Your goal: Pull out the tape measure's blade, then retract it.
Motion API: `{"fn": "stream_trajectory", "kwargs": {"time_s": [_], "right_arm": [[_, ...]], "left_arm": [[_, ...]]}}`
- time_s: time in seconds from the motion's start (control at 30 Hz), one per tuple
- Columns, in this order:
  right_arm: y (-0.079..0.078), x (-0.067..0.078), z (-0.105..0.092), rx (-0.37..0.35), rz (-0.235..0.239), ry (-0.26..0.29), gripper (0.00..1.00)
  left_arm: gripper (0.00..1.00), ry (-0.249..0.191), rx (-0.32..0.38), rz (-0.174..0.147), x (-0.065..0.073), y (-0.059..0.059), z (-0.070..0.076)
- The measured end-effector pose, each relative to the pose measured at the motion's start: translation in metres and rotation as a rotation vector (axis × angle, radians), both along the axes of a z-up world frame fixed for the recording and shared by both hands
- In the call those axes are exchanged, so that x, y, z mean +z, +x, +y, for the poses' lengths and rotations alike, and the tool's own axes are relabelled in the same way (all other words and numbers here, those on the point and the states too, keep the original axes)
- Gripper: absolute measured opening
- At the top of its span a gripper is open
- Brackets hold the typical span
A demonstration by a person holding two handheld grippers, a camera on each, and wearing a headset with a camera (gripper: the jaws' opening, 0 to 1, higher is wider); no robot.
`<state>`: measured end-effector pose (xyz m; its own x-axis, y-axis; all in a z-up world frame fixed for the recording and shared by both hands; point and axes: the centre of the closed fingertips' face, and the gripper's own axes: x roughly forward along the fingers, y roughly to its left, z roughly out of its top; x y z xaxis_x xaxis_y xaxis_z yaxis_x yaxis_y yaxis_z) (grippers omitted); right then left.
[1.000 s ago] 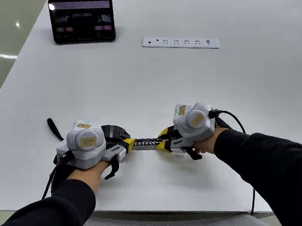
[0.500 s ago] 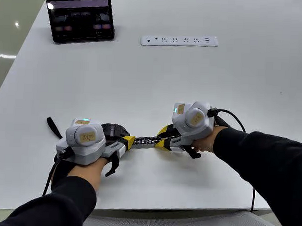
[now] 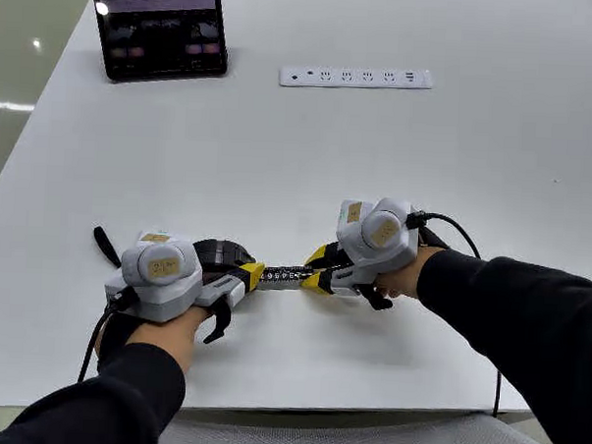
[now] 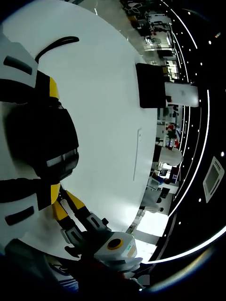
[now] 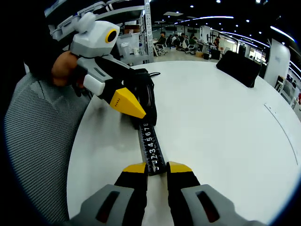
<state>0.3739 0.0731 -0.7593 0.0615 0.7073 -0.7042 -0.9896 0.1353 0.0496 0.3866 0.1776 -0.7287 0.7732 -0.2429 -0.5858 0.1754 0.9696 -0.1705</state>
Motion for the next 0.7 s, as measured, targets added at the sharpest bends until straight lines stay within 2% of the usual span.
{"fn": "stream_trajectory", "kwargs": {"time_s": [0.7], "right_arm": [[-0.005,0.001,0.019,0.002,0.006,0.016,0.11]], "left_arm": [[0.60,-0.008,-0.019,-0.003,0.000,0.000,-0.002]]}}
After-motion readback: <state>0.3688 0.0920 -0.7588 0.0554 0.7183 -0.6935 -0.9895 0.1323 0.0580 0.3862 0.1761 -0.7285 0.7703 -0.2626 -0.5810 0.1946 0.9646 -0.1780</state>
